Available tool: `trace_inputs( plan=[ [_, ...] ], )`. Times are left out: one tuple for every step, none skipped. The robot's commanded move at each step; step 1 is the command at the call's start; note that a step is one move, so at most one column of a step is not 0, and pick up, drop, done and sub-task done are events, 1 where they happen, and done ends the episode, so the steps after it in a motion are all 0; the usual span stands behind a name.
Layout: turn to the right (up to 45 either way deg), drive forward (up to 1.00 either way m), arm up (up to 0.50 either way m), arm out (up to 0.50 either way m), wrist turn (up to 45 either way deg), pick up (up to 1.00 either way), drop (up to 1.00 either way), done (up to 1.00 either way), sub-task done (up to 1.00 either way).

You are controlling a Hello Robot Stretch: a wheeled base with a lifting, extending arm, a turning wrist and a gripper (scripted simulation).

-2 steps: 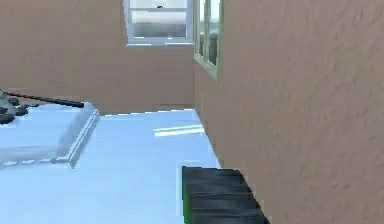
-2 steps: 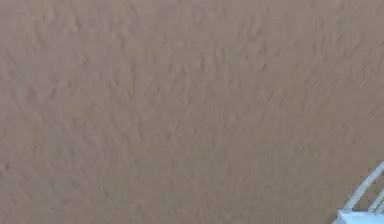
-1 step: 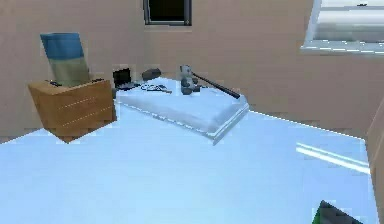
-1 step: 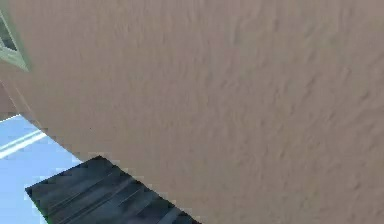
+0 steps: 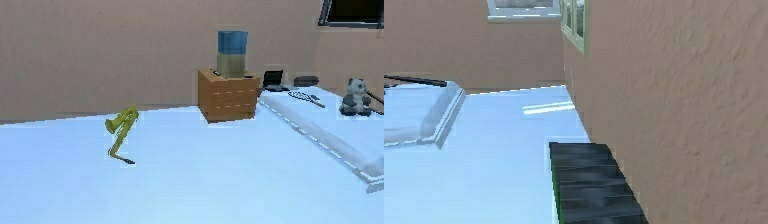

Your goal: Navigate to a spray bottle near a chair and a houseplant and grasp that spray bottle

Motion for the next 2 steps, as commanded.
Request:
trace_inputs(
  plan=[
    [0.0,0.45,0.00,0.00,0.0,0.00,0.00,0.00,0.00],
    [-36.0,0.00,0.00,0.00,0.0,0.00,0.00,0.00,0.00]
  ],
)
